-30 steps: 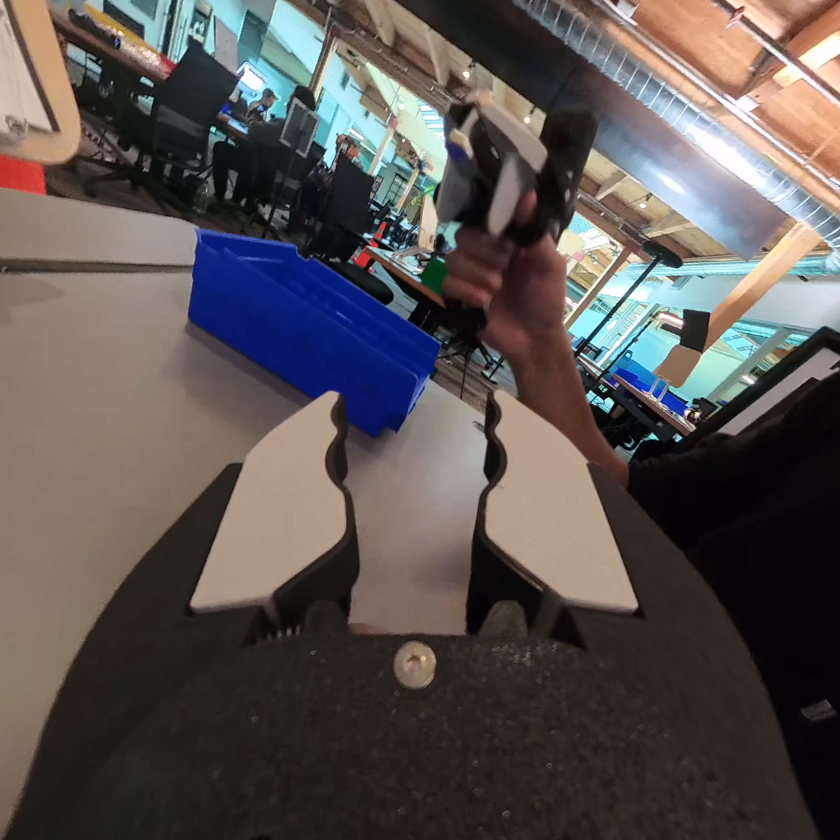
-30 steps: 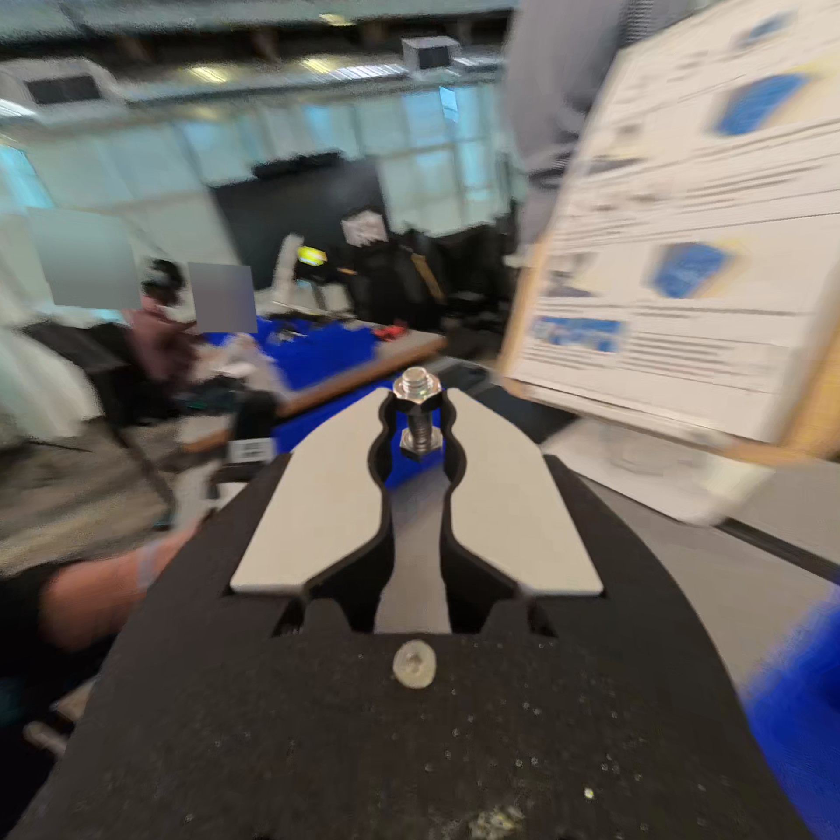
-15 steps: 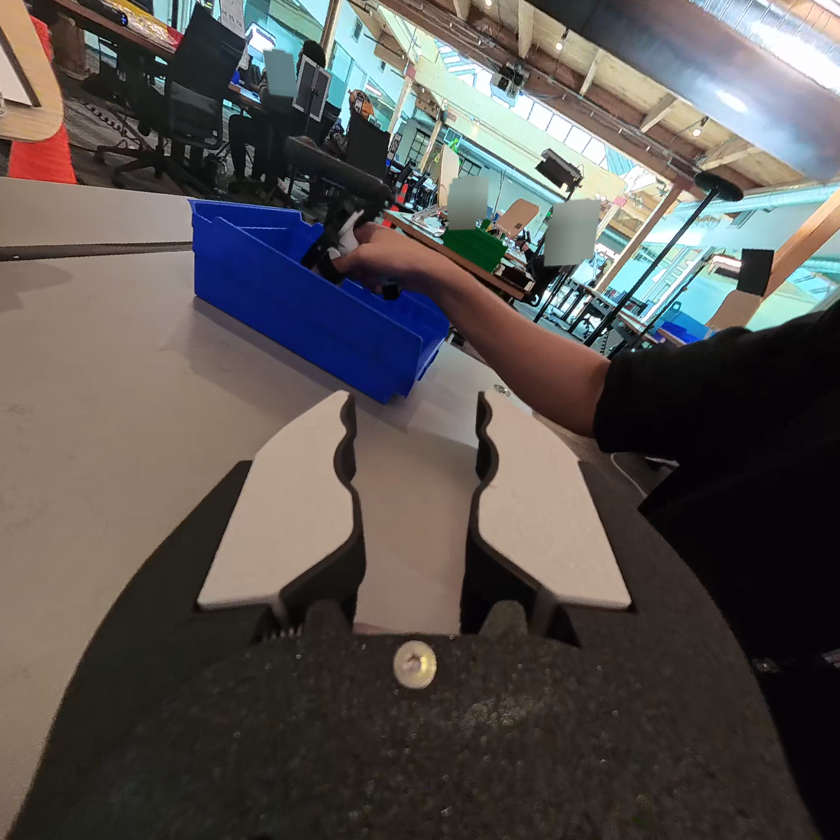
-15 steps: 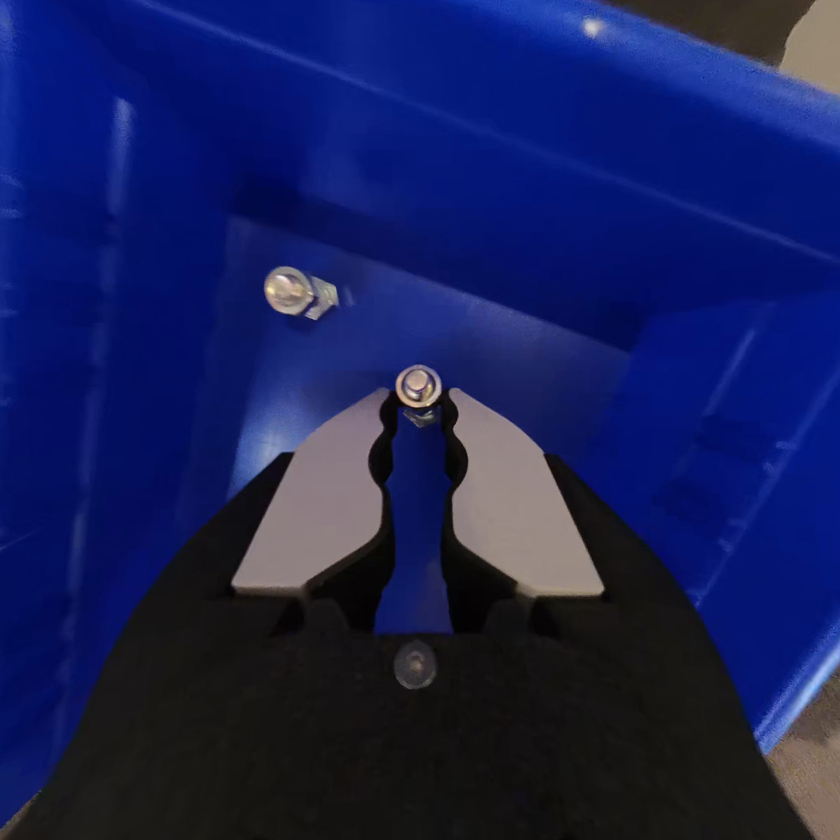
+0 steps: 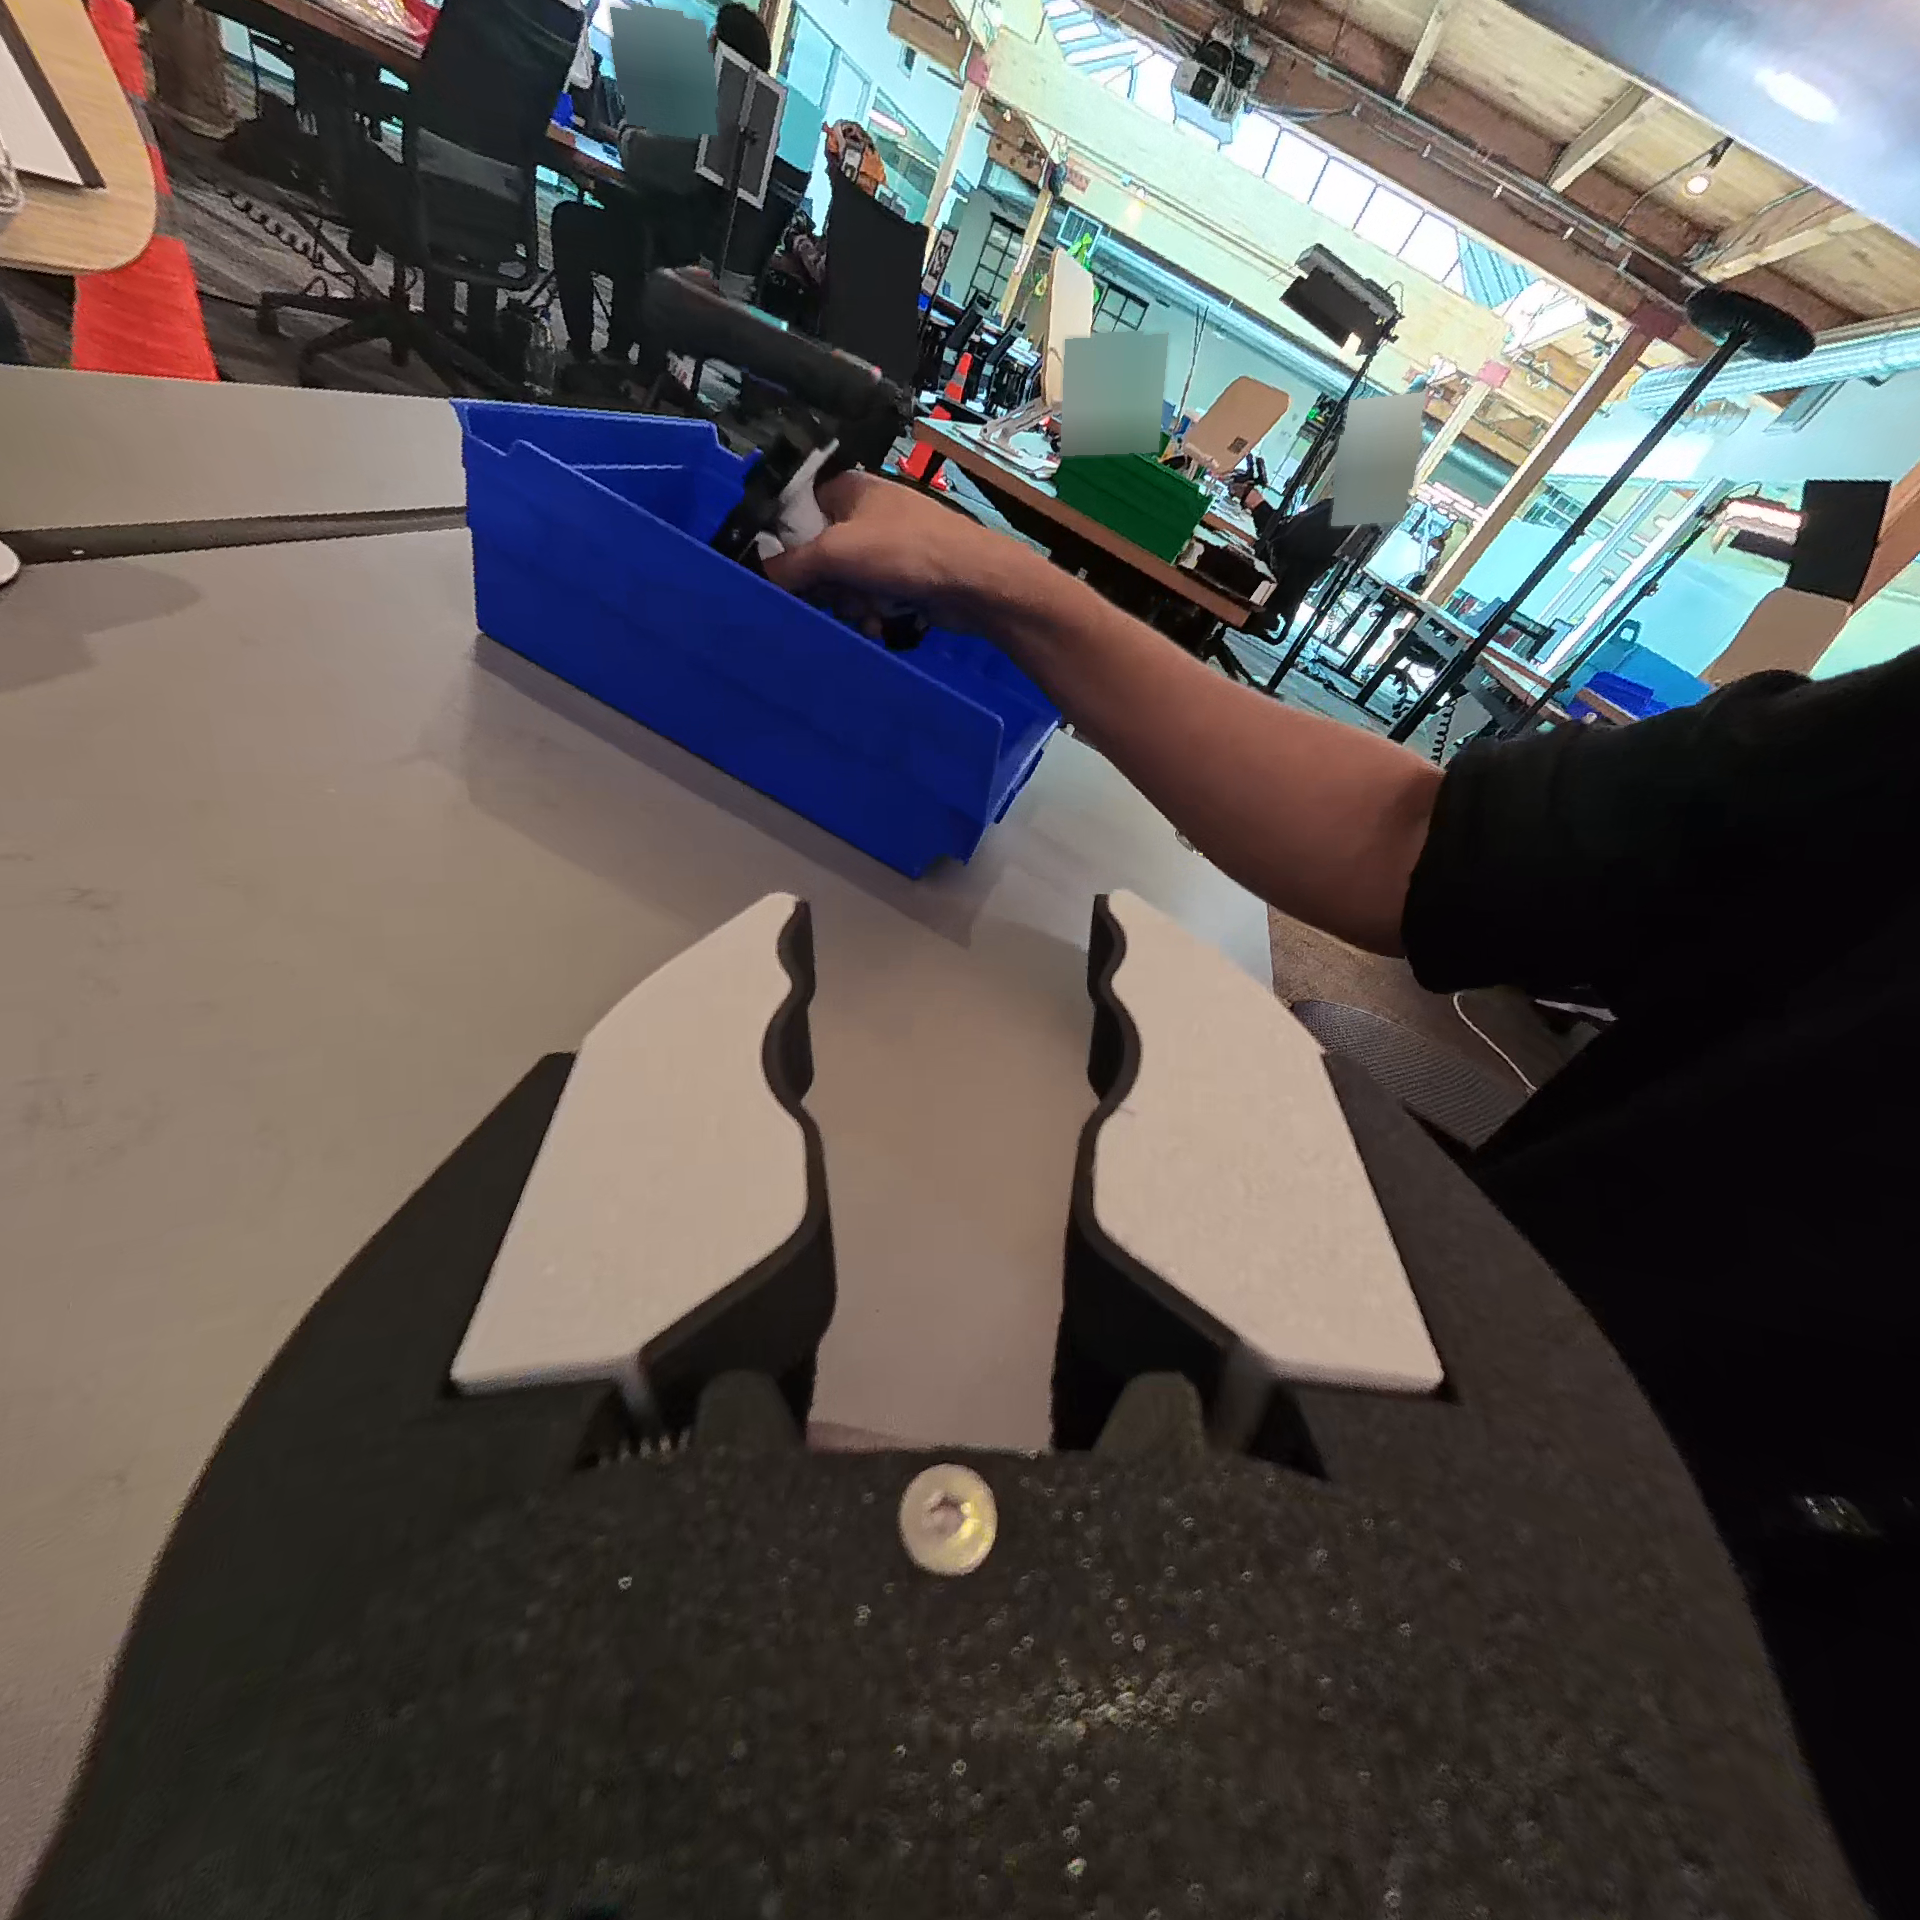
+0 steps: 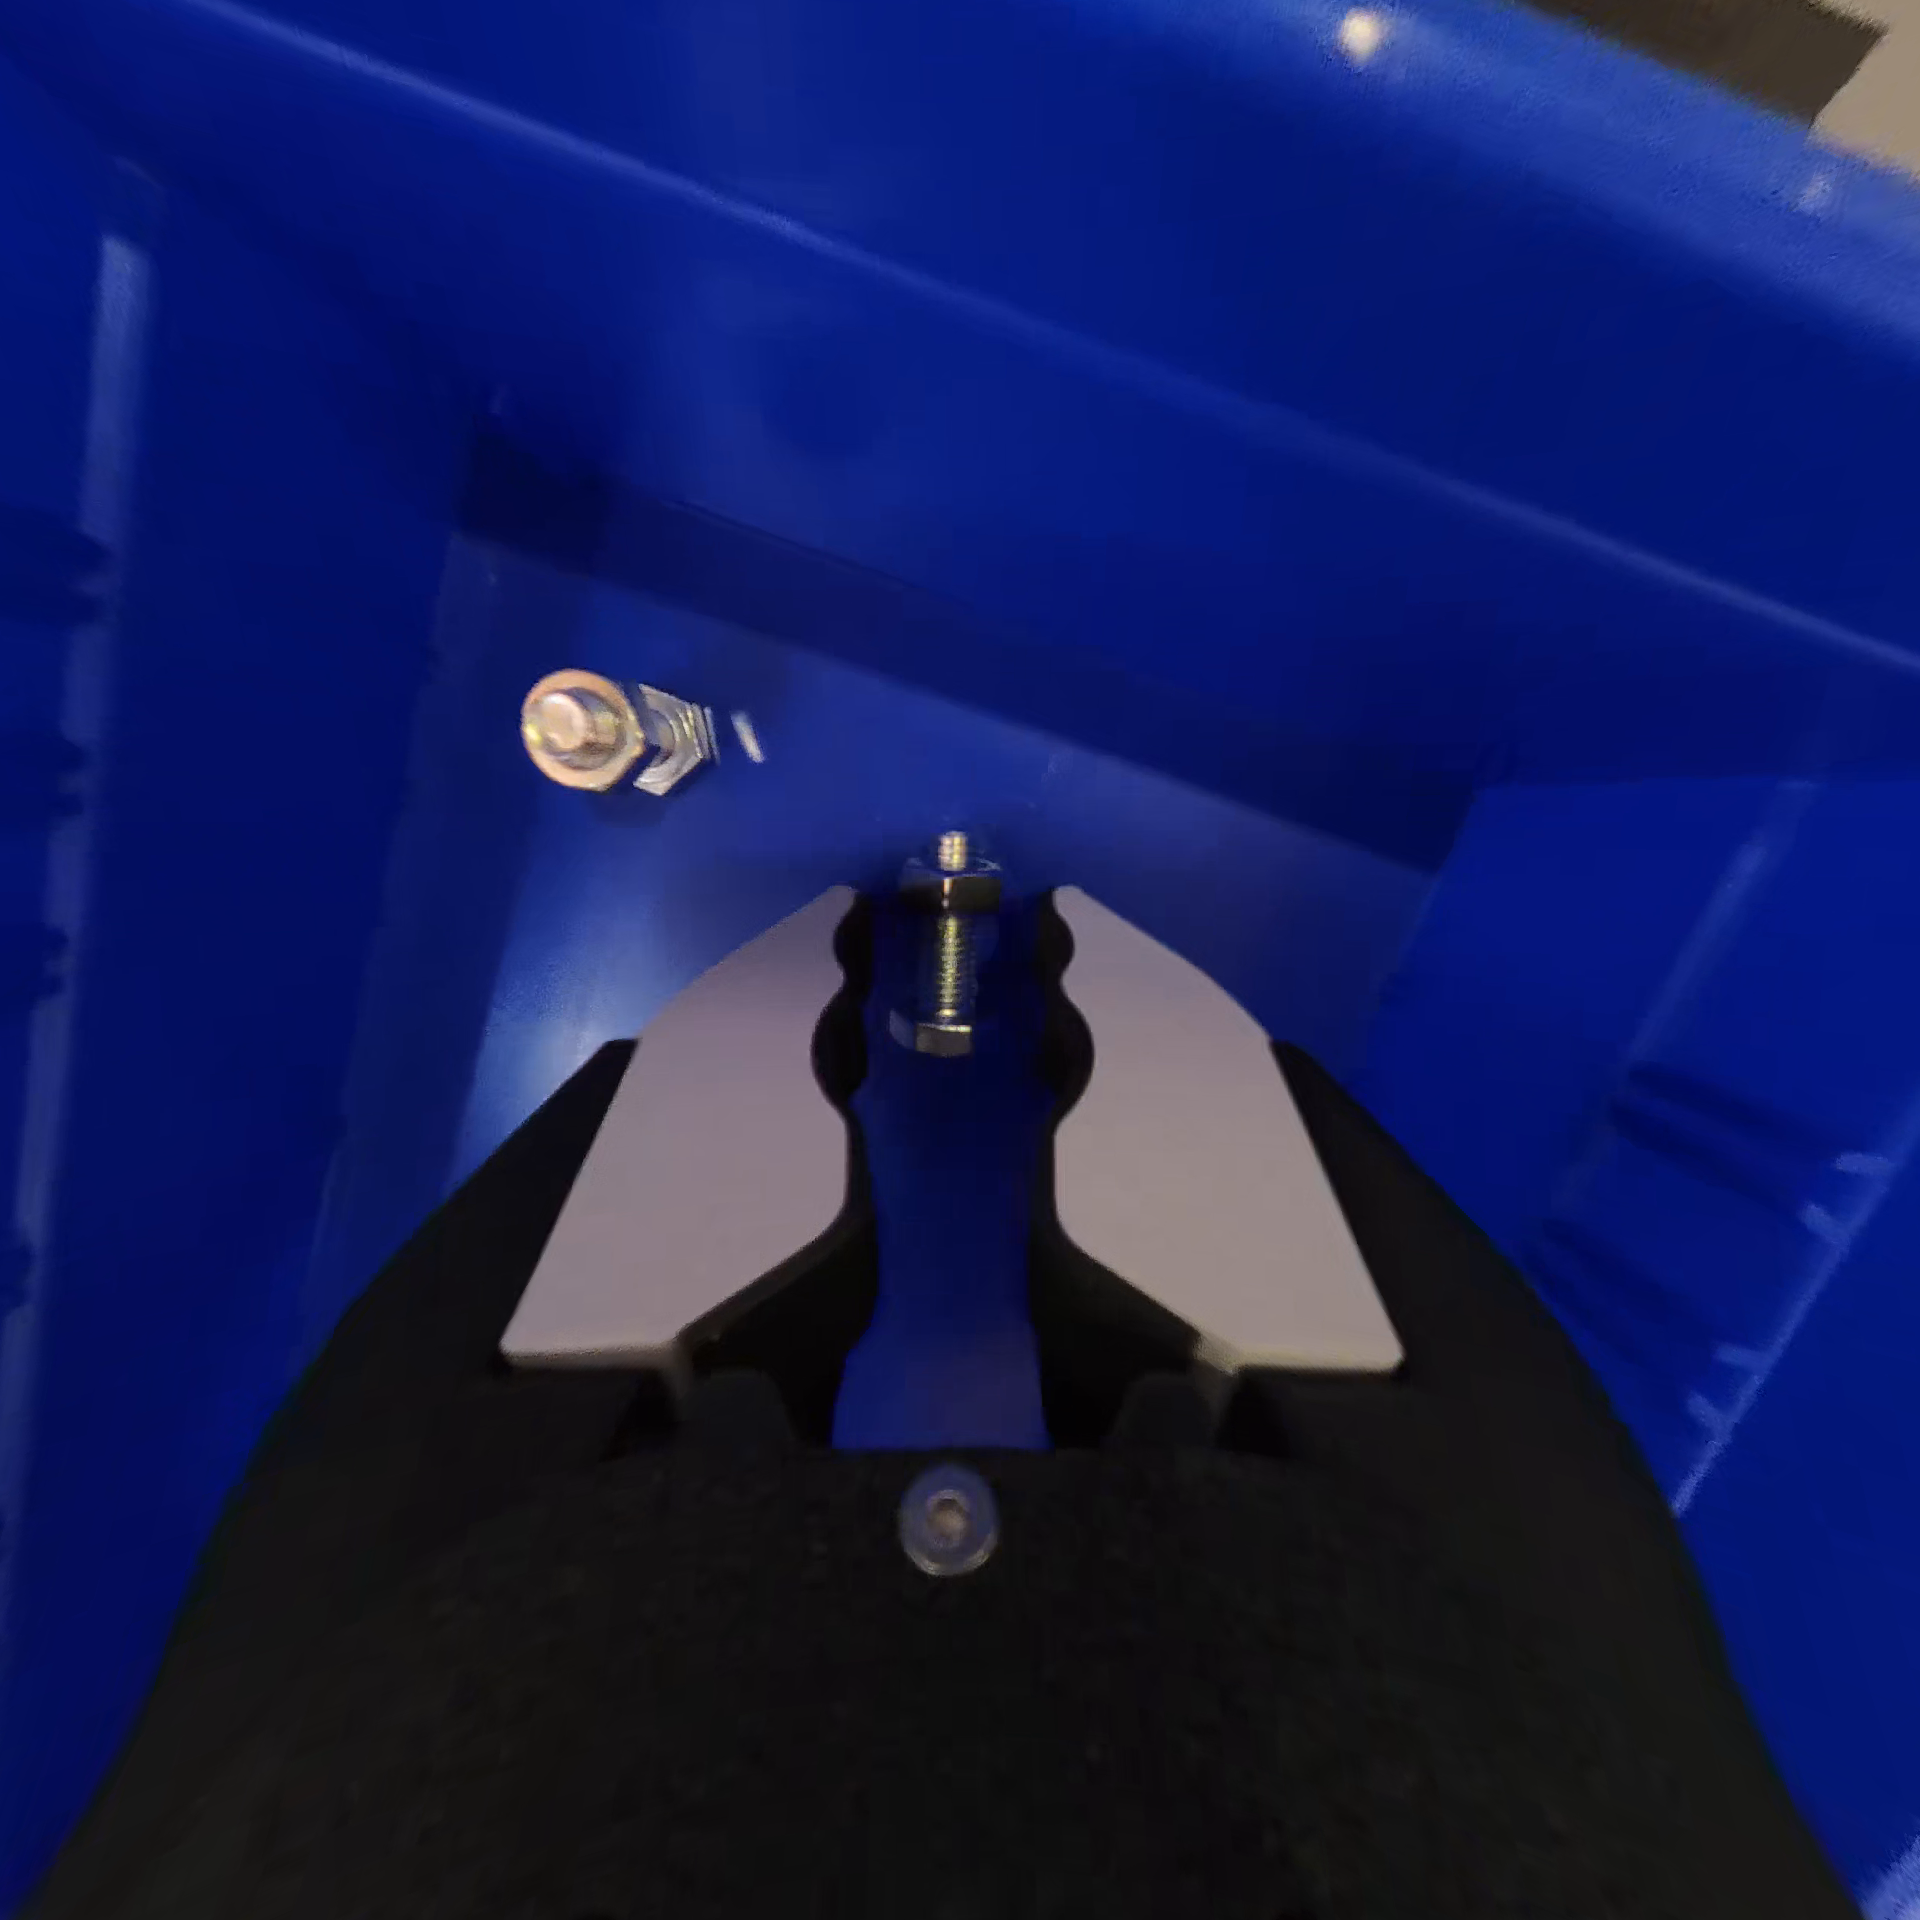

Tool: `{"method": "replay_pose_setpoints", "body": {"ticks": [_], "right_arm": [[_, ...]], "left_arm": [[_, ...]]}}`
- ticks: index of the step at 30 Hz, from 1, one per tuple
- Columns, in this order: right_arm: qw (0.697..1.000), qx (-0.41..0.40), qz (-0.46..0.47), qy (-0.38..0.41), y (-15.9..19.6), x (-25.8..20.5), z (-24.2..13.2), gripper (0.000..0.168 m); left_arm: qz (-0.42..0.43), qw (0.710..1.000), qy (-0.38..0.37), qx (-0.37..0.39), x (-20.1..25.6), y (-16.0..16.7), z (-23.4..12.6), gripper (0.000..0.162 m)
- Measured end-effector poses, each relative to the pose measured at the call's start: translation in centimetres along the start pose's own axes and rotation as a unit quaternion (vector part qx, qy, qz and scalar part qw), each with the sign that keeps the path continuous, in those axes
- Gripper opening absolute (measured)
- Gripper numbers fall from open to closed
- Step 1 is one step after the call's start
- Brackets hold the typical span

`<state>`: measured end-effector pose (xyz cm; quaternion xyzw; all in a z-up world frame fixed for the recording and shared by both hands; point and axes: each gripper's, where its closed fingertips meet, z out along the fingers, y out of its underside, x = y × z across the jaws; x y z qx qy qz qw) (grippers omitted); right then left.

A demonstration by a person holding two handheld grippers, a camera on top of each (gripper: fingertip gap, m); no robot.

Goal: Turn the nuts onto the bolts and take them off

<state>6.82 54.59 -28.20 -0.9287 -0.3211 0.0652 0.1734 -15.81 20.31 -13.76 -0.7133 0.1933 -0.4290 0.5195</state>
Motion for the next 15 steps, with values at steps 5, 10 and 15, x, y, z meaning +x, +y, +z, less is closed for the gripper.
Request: {"method": "replay_pose_setpoints", "body": {"ticks": [5, 10, 15], "right_arm": [[0.985, 0.171, -0.008, 0.038, -2.3, -1.5, -7.7, 0.044], [0.869, 0.447, -0.074, -0.197, -2.2, -17.0, -19.9, 0.048], [0.759, 0.467, -0.144, -0.431, 6.1, -32.1, -20.8, 0.048]], "left_arm": [[-0.005, 1.0, -0.009, -0.003, -0.3, 0.3, -0.1, 0.05], [0.003, 1.0, -0.021, -0.013, -0.7, 0.7, 0.1, 0.049], [0.022, 0.999, -0.026, -0.041, -0.5, 1.7, 0.7, 0.049]]}}
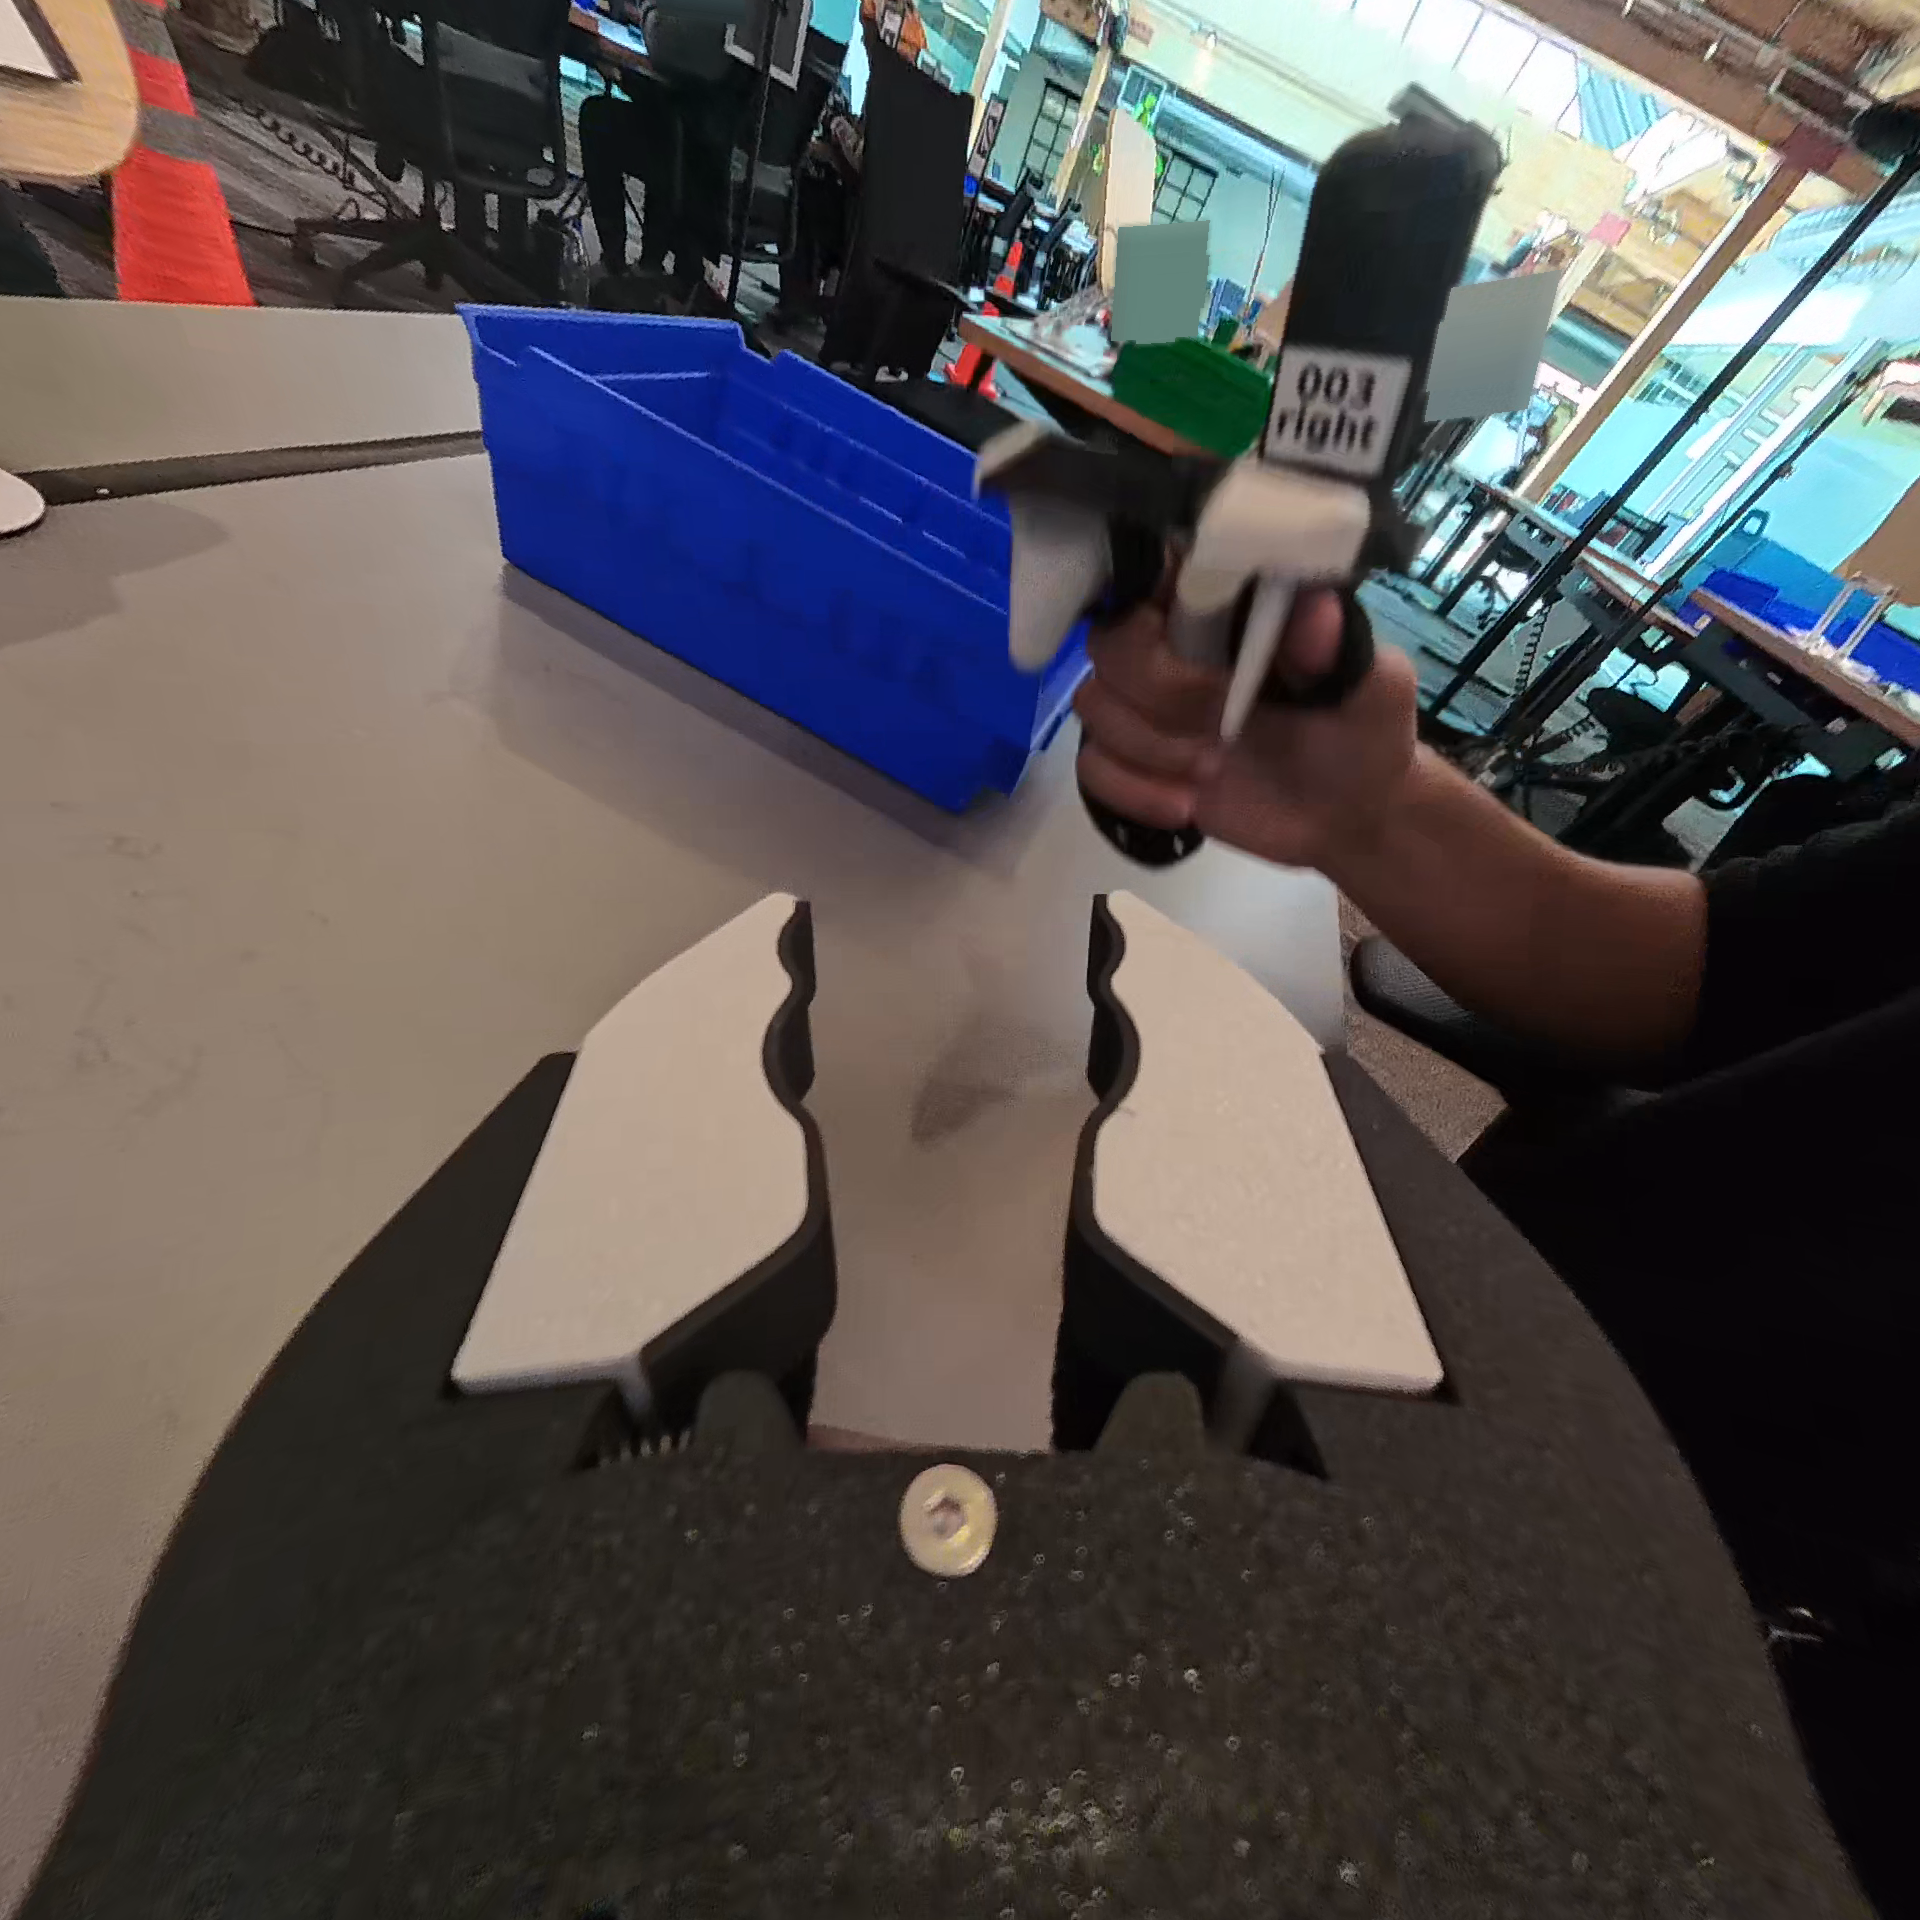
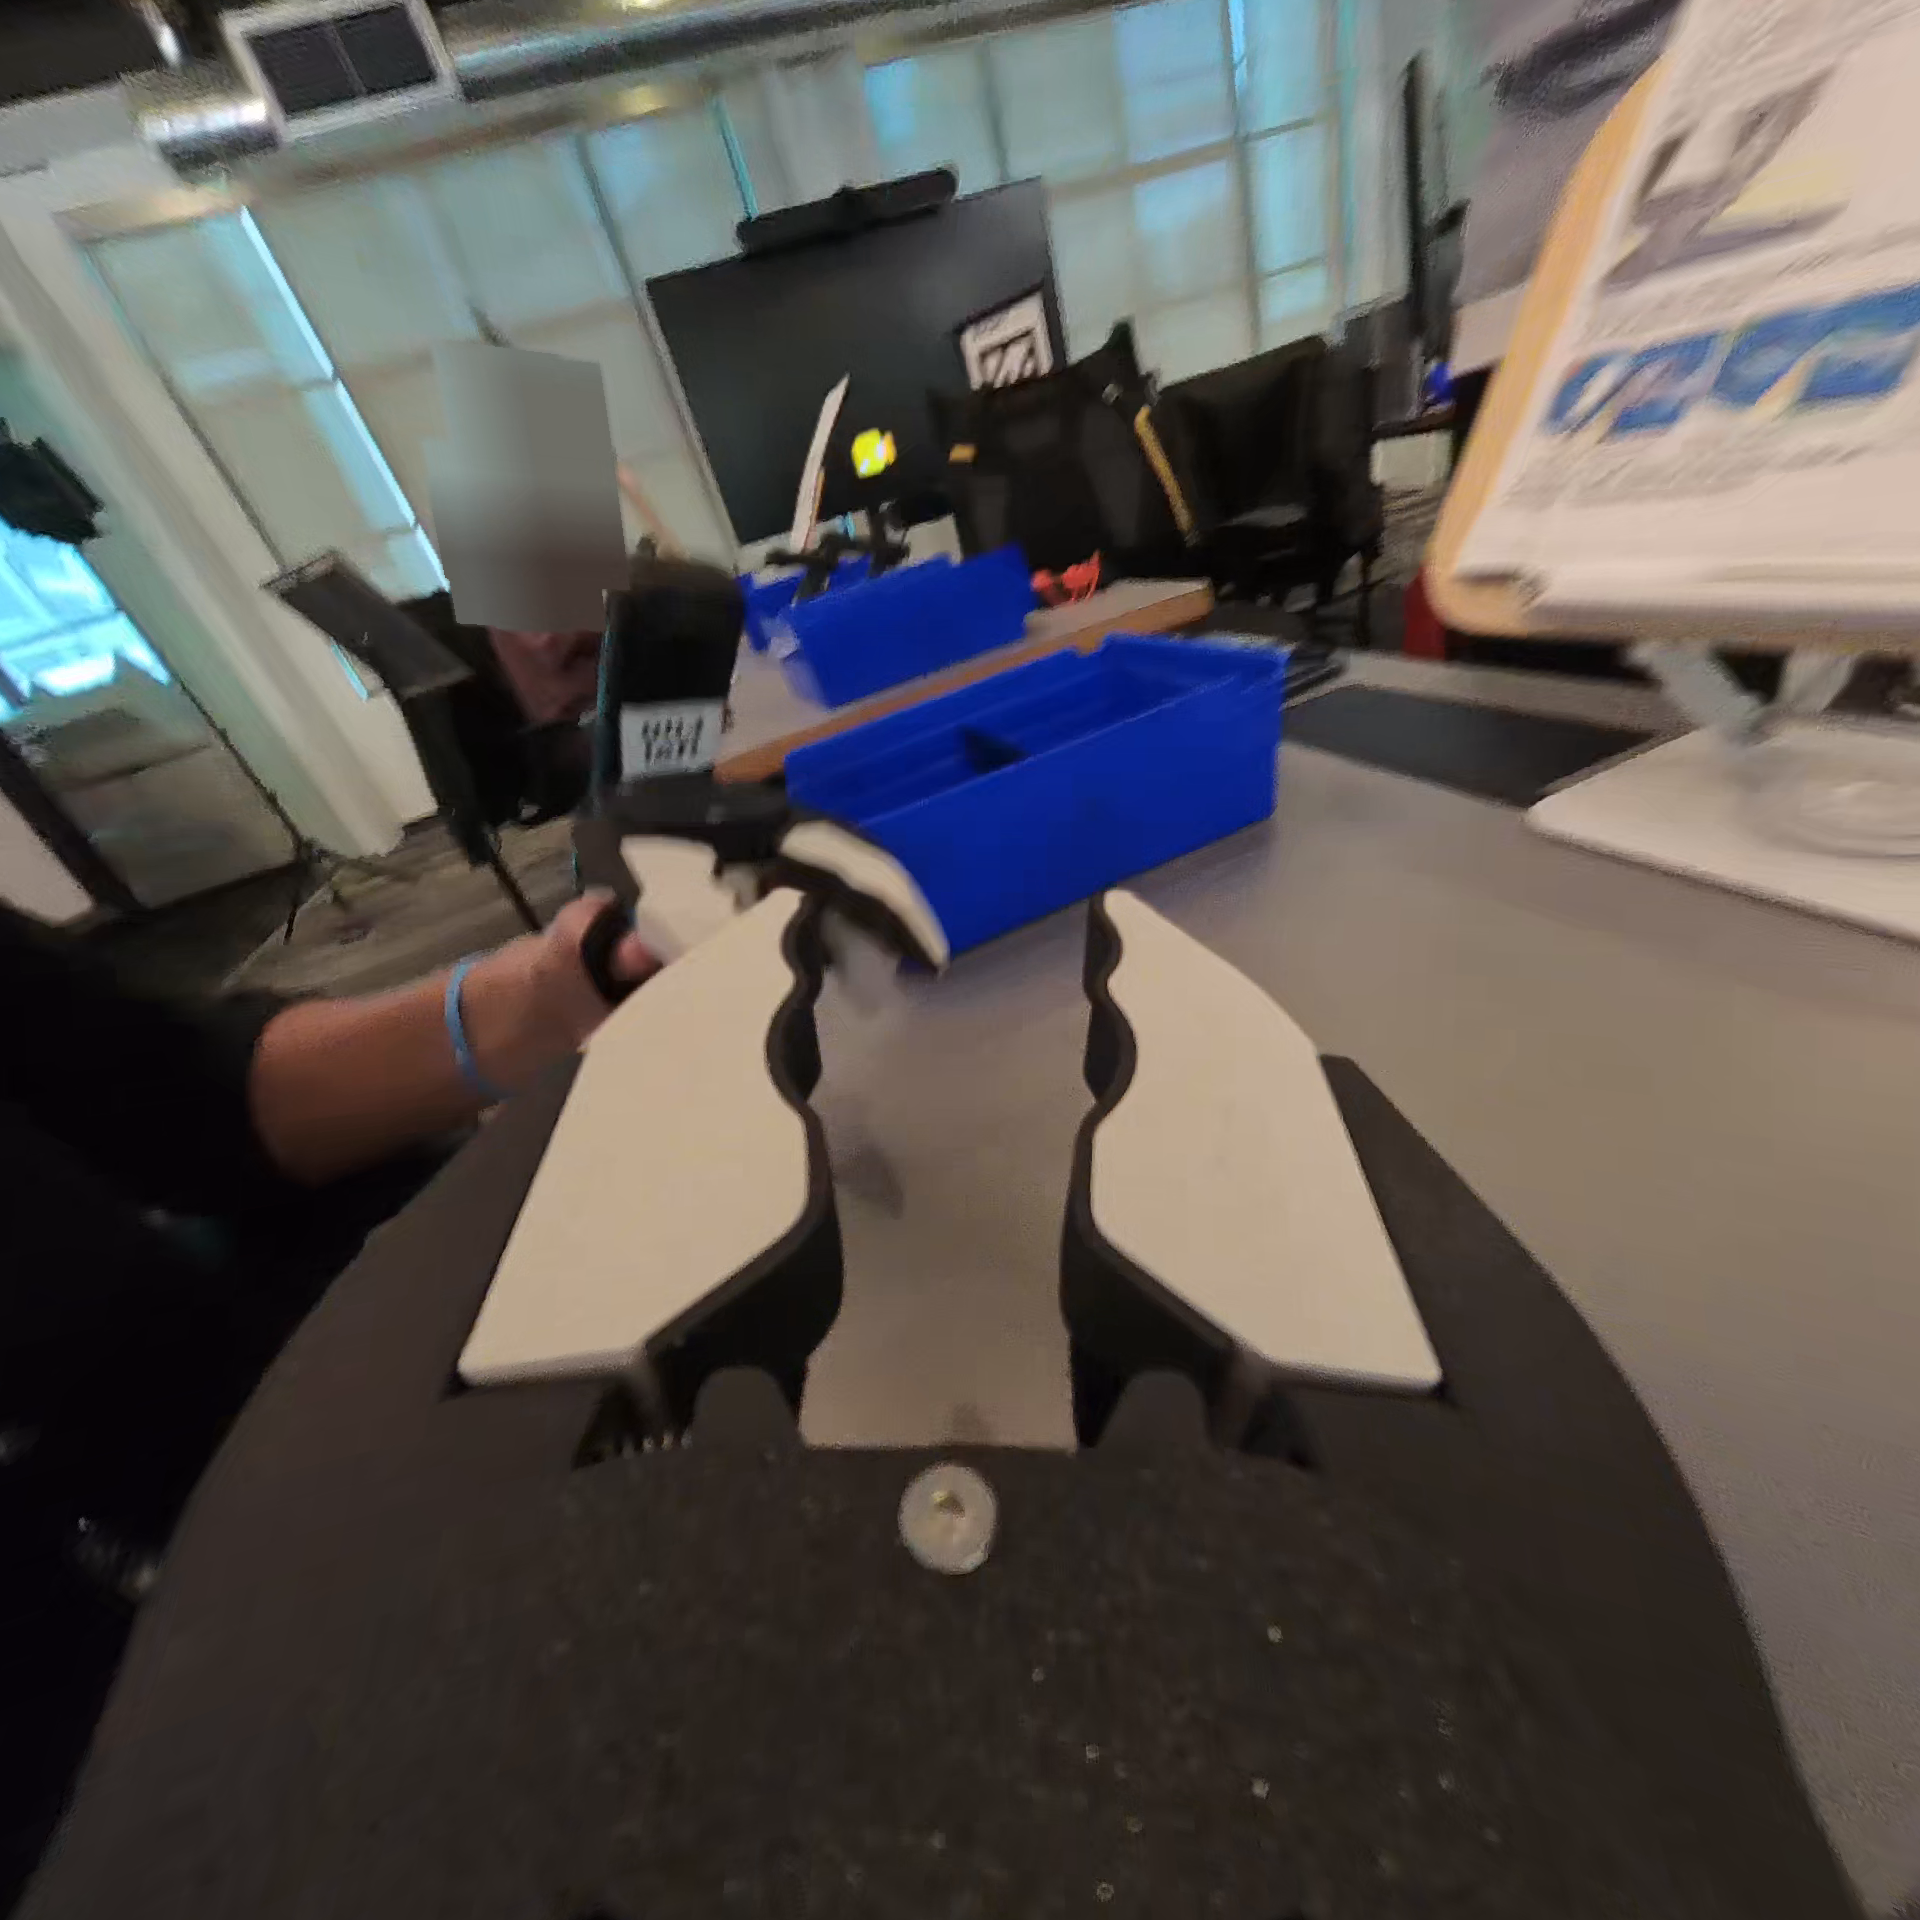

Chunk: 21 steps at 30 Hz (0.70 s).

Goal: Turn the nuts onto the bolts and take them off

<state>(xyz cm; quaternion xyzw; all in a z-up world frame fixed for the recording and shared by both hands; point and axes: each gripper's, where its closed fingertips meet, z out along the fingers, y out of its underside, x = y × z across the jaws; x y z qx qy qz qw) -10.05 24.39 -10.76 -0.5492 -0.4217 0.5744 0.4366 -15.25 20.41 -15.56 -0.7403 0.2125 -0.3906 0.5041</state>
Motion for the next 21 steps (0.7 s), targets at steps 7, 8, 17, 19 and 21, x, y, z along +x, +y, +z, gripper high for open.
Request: {"method": "replay_pose_setpoints", "body": {"ticks": [7, 8, 17, 19, 21], "right_arm": [[1.0, -0.001, 0.021, -0.012, 4.5, -2.2, 1.5, 0.042], [1.0, -0.011, 0.02, -0.01, 4.8, -1.9, 1.5, 0.042], [0.998, -0.014, 0.056, -0.005, 5.6, -0.3, 0.0, 0.037], [0.998, -0.022, 0.065, -0.009, 6.1, -0.2, -0.1, 0.036], [0.997, -0.029, 0.064, -0.009, 6.3, -0.2, -0.1, 0.035]], "left_arm": [[0.001, 1.0, -0.008, -0.016, 1.0, -0.4, -1.1, 0.049], [0.001, 1.0, -0.015, -0.018, 1.0, -0.6, -1.6, 0.049], [0.048, 0.956, -0.225, -0.182, -9.5, -5.1, -13.4, 0.041], [0.042, 0.935, -0.259, -0.24, -14.7, -5.6, -15.8, 0.042], [0.043, 0.916, -0.265, -0.297, -19.4, -5.4, -17.1, 0.041]]}}
